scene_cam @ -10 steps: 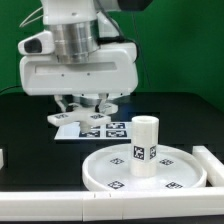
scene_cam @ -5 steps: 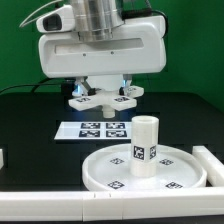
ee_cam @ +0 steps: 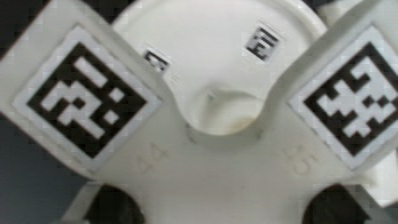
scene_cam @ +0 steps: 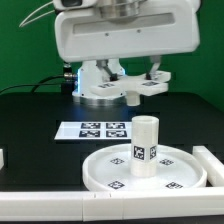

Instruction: Assemble round table

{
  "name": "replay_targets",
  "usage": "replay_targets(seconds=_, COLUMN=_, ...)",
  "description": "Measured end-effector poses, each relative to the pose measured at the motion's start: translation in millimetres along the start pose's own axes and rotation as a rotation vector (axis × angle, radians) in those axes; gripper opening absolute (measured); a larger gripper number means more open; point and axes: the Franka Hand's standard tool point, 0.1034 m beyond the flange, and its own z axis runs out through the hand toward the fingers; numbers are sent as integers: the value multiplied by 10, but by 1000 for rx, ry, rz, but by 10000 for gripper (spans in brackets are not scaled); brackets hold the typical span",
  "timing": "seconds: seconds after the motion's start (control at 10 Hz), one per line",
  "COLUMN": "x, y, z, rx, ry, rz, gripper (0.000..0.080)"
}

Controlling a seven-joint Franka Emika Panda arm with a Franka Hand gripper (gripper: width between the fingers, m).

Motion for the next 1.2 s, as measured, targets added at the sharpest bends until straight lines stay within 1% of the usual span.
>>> replay_targets(seconds=0.1, x=72, y=1, z=28, rx=3, ry=-30, rz=-58, gripper=445)
replay_targets(seconds=0.2, x=99, y=16, z=47, rx=1, ry=-28, rz=-48, gripper=445)
replay_targets(seconds=0.4, x=90, y=19, z=62, rx=-1, ry=-31, rz=-50, gripper=445)
replay_targets(seconds=0.5, x=106, y=21, z=87, rx=-10, ry=-26, rz=-90, gripper=445)
replay_targets(seconds=0.7, x=80, y=-84, z=116, rx=-16, ry=-29, rz=-109, gripper=445)
replay_targets(seconds=0.8, x=52, y=-105, z=143, rx=-18, ry=-31, rz=-114, gripper=445)
replay_targets(seconds=1.2, x=-5, y=-111, z=247, rx=-22, ry=-25, rz=-118, gripper=445)
